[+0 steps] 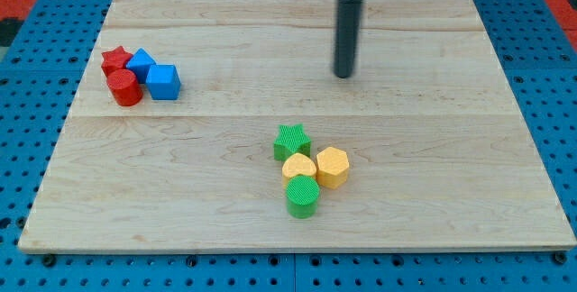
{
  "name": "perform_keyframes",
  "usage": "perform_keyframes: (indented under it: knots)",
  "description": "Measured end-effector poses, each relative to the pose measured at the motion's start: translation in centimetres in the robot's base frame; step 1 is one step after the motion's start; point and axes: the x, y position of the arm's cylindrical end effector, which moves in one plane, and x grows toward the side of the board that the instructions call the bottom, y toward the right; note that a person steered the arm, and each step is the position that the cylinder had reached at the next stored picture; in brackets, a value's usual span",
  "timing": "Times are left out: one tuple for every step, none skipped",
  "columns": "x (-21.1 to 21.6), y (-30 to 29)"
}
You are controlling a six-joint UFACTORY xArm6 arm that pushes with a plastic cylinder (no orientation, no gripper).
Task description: Place the yellow hexagon in between the green blocks
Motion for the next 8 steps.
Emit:
perform_keyframes:
  knots:
    - [5.0,5.0]
    - [11.7,3.9]
    - [14.6,0.7]
    - [14.7,0.3]
    - [14.7,-0.3]
    - [14.7,-1.4]
    - [14.7,-2.2]
    - [14.7,-2.2]
